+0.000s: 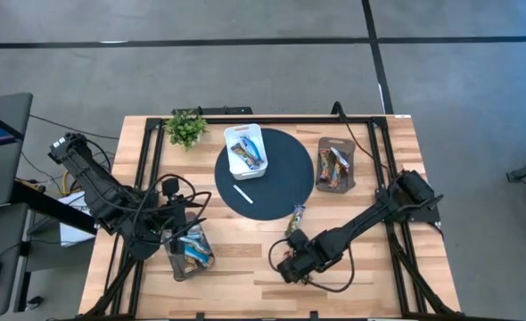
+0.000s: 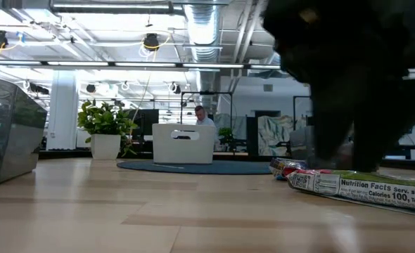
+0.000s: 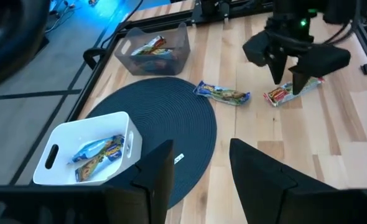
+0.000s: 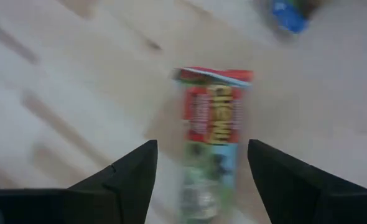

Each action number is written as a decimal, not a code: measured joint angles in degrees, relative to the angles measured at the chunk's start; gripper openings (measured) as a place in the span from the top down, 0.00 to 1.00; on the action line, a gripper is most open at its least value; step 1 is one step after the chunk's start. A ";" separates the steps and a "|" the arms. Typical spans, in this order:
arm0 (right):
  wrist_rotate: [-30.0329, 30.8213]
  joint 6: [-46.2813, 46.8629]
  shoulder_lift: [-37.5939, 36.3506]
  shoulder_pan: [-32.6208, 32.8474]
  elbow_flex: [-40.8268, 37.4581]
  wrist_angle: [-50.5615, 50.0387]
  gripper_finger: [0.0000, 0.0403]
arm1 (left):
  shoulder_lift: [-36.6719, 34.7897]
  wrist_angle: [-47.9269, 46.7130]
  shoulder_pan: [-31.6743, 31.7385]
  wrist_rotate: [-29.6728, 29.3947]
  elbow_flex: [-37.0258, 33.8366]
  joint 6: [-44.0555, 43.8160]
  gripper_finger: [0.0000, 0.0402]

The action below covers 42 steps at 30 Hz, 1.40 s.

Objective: Pick and place Granola Bars by type
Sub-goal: Put the red granola bar into the top black bin

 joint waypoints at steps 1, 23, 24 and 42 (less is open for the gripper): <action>-0.11 -0.92 0.24 0.06 -0.22 -0.43 0.39 | 0.00 0.00 0.02 -0.01 -0.01 -0.03 0.62; -6.35 -0.92 4.95 0.03 0.51 0.66 0.42 | 0.63 -0.62 0.01 -1.24 -0.05 -1.15 0.62; -6.88 -0.91 4.96 -0.11 0.51 0.19 0.44 | 0.63 -0.78 0.01 -1.33 -0.06 -1.17 0.62; -10.11 -7.03 5.15 -2.48 2.78 -15.04 0.75 | 0.61 -1.81 0.01 -3.88 -0.04 -1.46 0.62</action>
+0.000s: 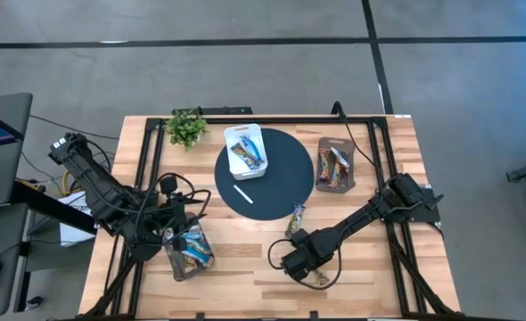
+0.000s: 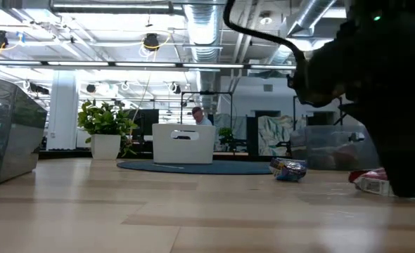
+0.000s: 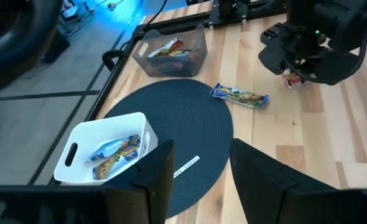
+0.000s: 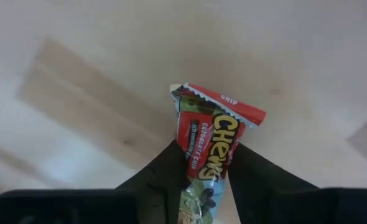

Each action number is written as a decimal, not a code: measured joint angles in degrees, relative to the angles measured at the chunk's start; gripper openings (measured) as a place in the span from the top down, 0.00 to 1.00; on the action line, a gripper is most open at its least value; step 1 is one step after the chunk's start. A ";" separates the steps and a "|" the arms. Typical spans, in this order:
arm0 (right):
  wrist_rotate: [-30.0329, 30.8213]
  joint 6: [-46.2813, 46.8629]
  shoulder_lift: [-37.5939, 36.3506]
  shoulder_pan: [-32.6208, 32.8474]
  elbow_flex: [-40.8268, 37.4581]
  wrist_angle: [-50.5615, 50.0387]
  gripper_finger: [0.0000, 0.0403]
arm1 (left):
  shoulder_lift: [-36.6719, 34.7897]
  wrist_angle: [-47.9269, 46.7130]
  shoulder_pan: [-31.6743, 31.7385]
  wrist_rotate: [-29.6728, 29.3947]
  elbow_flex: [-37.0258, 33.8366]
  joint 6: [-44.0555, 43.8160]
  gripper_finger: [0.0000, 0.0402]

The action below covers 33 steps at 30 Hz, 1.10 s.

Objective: Pick and place Granola Bars by type
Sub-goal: Put the red granola bar into the top black bin

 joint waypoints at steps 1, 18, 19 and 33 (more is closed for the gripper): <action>0.03 -0.82 0.03 -0.38 0.22 -1.14 0.75 | 0.00 -0.19 0.00 -0.02 0.00 0.00 0.62; -5.20 -13.40 0.20 -5.35 0.73 -5.34 0.47 | 0.00 -1.18 0.00 -0.33 0.00 -3.02 0.62; -5.64 -13.80 0.20 -5.38 0.73 -5.55 0.45 | 0.00 -1.20 0.00 -0.33 0.00 -3.17 0.62; -4.20 -8.50 -0.19 -0.67 0.83 -4.99 0.36 | 0.00 -1.14 0.00 -0.35 0.00 -3.21 0.62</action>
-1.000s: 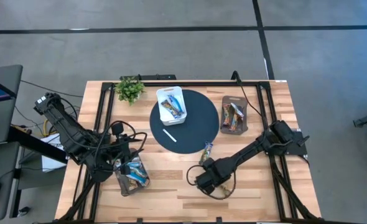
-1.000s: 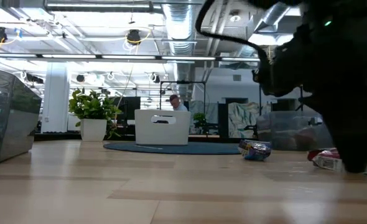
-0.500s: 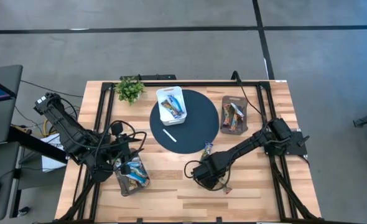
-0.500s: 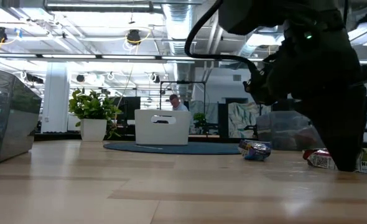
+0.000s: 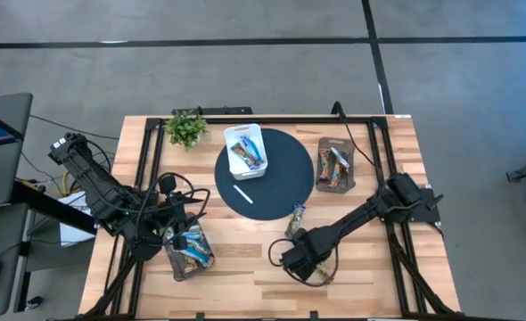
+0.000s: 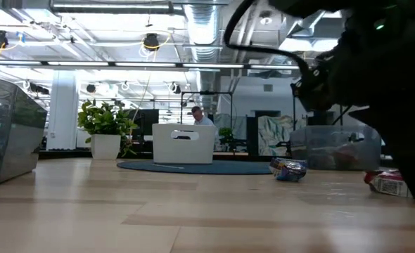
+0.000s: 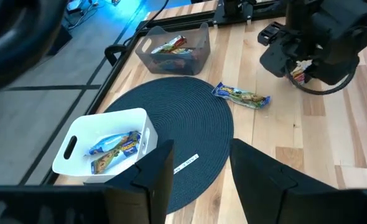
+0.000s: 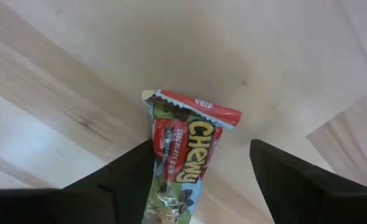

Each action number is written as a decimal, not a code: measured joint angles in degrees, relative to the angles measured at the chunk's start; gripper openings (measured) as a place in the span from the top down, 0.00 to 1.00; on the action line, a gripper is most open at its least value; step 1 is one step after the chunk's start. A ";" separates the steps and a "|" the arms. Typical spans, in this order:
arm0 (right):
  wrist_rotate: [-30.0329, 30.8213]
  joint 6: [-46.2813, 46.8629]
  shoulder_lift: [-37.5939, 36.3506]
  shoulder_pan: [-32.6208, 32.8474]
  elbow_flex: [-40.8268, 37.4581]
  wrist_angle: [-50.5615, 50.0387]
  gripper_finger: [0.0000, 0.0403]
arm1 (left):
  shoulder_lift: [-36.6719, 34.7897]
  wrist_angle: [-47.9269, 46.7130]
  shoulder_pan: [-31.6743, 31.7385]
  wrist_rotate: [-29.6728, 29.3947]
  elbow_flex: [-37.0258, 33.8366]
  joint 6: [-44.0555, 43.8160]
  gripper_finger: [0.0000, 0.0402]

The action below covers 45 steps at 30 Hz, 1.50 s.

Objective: Pick and place Granola Bars by type
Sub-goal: Put the red granola bar into the top black bin

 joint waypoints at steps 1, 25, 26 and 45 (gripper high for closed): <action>1.37 0.61 -0.23 0.36 -0.04 0.07 0.36 | 0.00 0.00 0.00 -0.03 0.00 0.01 0.62; 5.62 9.12 -4.42 4.79 -0.01 0.46 0.36 | -0.02 -0.40 0.00 -2.38 0.00 -0.74 0.62; 5.49 9.27 -4.42 4.81 -0.01 0.76 0.36 | -0.02 -0.69 0.00 -2.64 0.00 -0.74 0.62; 0.21 12.86 -4.42 6.01 -3.91 8.00 0.36 | -0.02 -1.20 0.11 -2.99 0.00 -1.00 0.62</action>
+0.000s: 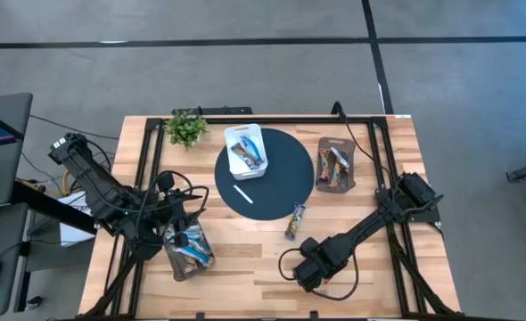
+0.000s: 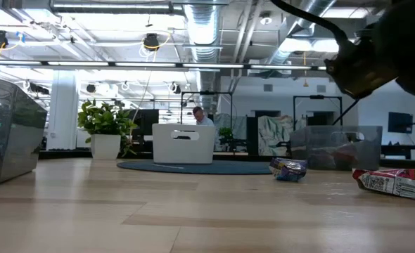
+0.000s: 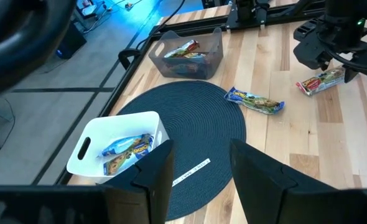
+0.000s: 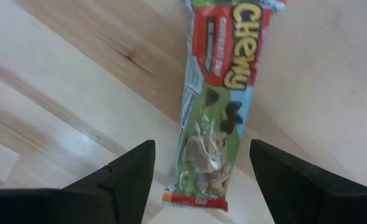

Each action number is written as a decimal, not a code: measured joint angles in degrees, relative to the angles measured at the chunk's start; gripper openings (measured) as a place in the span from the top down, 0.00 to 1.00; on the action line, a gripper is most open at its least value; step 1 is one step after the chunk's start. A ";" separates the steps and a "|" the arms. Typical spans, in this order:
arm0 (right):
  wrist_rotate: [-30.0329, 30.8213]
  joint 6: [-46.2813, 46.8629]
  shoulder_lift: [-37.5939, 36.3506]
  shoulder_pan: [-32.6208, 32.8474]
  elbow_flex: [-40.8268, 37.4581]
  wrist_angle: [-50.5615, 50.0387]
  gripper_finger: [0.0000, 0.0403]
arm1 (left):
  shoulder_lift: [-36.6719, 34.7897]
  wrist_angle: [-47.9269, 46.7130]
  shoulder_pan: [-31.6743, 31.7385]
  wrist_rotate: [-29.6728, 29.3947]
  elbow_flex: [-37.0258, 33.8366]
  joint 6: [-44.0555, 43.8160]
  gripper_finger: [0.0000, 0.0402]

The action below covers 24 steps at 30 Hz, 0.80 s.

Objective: Pick and place Granola Bars by type
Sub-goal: Put the red granola bar into the top black bin

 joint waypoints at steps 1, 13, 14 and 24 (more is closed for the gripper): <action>0.21 0.31 0.00 0.05 0.00 -0.16 0.36 | 0.00 0.00 0.00 0.00 0.00 -0.04 0.62; 3.80 0.37 0.00 0.24 0.00 -0.34 0.40 | 0.00 -0.61 0.02 -1.25 0.02 -0.01 0.62; 4.08 0.37 0.00 0.19 0.00 -0.35 0.40 | 0.00 -0.61 0.02 -1.25 0.02 -0.02 0.62; 5.36 0.33 0.00 0.16 0.00 -0.31 0.50 | 0.00 -0.61 0.02 -1.29 0.02 -0.04 0.62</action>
